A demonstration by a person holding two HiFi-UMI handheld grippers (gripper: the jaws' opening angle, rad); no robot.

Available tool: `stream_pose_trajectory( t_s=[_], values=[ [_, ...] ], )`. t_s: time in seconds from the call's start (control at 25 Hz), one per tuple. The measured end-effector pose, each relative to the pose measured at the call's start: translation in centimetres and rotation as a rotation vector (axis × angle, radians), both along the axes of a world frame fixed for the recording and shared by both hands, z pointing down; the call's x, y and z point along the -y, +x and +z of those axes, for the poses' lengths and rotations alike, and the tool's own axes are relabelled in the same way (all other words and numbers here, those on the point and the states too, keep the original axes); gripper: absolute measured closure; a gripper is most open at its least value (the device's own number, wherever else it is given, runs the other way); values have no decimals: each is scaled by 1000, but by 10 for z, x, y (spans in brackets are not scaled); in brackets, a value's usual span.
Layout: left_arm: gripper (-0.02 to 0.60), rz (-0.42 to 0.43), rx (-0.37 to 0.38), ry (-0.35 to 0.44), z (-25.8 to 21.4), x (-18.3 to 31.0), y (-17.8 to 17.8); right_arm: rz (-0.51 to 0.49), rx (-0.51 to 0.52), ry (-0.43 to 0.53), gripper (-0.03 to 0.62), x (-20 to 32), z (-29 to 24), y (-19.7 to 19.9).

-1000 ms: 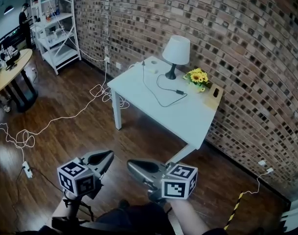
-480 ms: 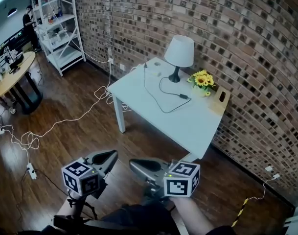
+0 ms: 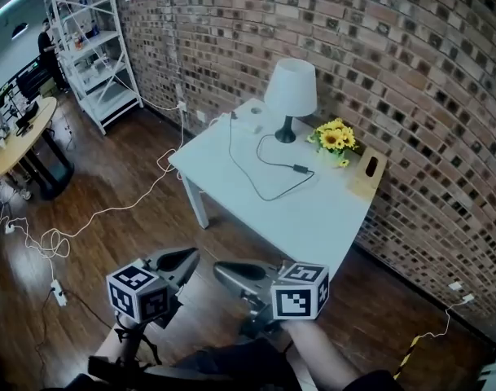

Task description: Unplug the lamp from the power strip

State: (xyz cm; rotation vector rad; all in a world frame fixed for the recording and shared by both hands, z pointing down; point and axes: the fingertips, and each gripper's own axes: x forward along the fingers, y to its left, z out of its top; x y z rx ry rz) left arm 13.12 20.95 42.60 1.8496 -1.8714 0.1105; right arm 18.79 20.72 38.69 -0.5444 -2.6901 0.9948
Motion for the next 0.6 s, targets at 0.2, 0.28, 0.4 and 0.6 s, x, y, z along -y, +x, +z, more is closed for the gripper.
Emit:
stream_pose_trajectory(
  t_s=[0.2, 0.28, 0.4, 0.6],
  values=[
    [572, -2, 3, -6, -2, 28, -2, -3, 6, -14, 599, 29, 1, -3],
    [572, -4, 13, -15, -2, 42, -3, -6, 7, -20, 599, 42, 2, -5],
    [572, 0, 21, -36, 0, 62, -2, -9, 10, -45, 599, 61, 4, -8],
    [572, 9, 44, -59, -2, 89, -2, -2, 16, -96, 599, 90, 9, -11]
  ],
)
